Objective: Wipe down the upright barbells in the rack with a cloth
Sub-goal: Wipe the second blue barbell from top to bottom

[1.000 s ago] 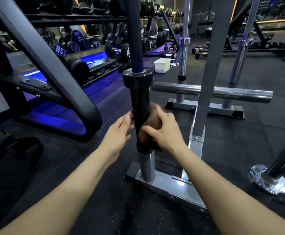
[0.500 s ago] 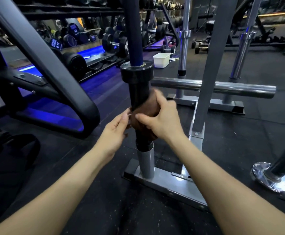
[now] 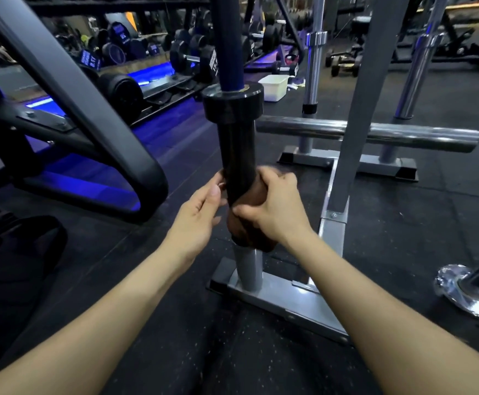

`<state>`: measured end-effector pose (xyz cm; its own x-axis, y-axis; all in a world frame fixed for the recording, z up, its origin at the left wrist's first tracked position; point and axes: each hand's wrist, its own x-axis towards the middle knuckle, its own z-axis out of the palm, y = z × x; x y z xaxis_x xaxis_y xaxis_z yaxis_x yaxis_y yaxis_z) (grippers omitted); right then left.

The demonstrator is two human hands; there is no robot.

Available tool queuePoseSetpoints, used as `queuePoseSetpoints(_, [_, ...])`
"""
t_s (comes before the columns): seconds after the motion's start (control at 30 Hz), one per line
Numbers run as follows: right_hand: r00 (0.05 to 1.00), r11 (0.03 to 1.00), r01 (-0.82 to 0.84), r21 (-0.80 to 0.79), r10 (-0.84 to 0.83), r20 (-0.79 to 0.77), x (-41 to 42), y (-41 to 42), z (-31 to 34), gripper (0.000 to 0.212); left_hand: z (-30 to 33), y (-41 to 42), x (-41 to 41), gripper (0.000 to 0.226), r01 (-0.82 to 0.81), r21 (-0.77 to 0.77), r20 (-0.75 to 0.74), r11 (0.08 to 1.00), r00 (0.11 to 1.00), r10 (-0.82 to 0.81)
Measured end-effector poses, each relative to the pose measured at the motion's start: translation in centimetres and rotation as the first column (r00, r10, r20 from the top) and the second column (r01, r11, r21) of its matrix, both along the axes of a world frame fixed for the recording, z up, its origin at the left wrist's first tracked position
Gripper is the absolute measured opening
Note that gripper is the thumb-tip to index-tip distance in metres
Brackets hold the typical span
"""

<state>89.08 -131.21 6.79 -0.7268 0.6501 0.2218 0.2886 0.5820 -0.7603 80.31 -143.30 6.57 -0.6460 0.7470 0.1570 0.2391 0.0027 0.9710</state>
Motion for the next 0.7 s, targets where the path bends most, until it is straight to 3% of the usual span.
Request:
queuePoseSetpoints(0.1, [0.987,0.999,-0.021,-0.038,0.027,0.159,-0.1,0.6,-3.1,0.073,-0.5,0.2,0.1,0.033,-0.018,0.005,-0.018,1.0,1.0,0.018])
queuePoseSetpoints(0.27, [0.977,0.991,-0.088,-0.097,0.105,0.184,-1.5,2.8,-3.2,0.076,-1.7,0.3,-0.1,0.025,-0.068,0.006,-0.024,0.998,0.997,0.068])
queuePoseSetpoints(0.33, [0.979,0.96,-0.093,-0.263,0.137,0.152,-1.4,3.5,-3.0,0.081,-2.3,0.1,0.0,0.024,-0.097,-0.019,-0.012,0.995,0.995,0.097])
queuePoseSetpoints(0.43, [0.987,0.823,-0.083,-0.562,0.145,0.066,-0.7,4.0,-2.8,0.086,-3.1,-0.3,0.5,0.025,-0.088,-0.069,0.009,0.994,0.996,0.089])
queuePoseSetpoints(0.6, [0.986,0.884,-0.071,-0.462,0.132,0.102,0.0,2.7,-2.5,0.05,-3.6,0.0,1.0,0.044,-0.082,-0.117,0.08,0.99,0.993,0.092])
queuePoseSetpoints(0.7, [0.974,0.968,-0.058,-0.246,0.109,0.199,1.0,2.4,-2.7,0.044,-3.8,0.2,0.8,0.046,-0.094,-0.125,0.068,0.988,0.992,0.103])
